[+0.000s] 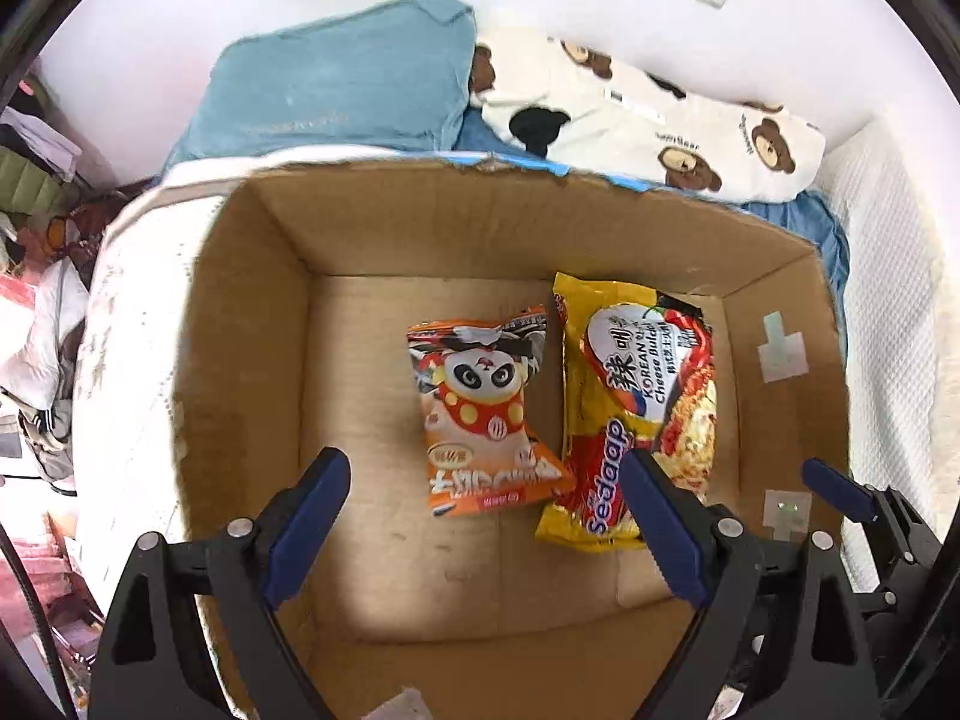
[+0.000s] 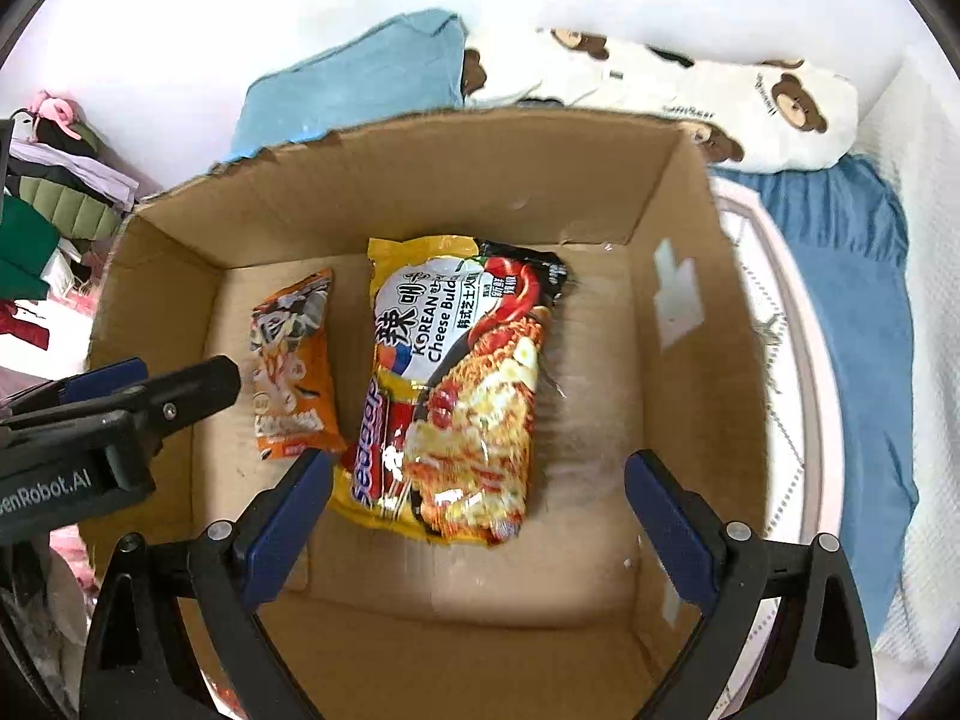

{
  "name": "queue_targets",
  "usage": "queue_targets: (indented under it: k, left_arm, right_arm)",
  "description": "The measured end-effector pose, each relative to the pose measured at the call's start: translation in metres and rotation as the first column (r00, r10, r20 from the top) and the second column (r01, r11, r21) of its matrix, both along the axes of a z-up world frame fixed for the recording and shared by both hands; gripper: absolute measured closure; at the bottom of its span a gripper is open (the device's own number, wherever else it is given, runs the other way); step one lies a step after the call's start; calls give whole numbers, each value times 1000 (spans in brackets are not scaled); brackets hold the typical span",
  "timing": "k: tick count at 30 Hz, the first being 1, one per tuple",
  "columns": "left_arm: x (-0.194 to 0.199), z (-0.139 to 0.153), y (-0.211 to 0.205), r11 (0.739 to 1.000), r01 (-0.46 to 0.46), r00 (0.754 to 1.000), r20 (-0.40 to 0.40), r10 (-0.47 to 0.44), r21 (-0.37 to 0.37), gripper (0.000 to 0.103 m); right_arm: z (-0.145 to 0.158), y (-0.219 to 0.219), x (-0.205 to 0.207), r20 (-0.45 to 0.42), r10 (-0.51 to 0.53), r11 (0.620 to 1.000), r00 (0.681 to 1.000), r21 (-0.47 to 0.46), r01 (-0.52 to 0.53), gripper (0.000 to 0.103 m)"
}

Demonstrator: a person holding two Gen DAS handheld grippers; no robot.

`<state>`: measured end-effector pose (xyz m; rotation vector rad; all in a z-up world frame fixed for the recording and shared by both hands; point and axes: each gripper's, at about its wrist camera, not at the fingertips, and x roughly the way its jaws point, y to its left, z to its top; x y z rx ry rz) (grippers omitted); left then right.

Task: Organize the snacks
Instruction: 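Carry both bags into the cardboard box and open both tools, then move both tools back over the remaining snacks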

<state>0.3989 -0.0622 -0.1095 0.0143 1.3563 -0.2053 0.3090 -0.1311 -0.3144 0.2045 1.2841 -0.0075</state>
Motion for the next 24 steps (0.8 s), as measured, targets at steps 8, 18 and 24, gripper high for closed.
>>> queue_targets:
  k: [8, 18, 24]
  left_arm:
    - [-47, 43, 13, 1000, -3, 989, 144, 7, -28, 11]
    - [-113, 79, 27, 1000, 18, 960, 279, -11, -20, 11]
    - [-146, 88, 35, 1000, 18, 951, 308, -10, -24, 11]
  right_arm:
    - [70, 22, -13, 129, -6, 998, 992, -66, 14, 3]
    - [127, 33, -80, 278, -34, 992, 960, -111, 67, 3]
    - [144, 34, -119, 323, -52, 994, 945, -74, 79, 3]
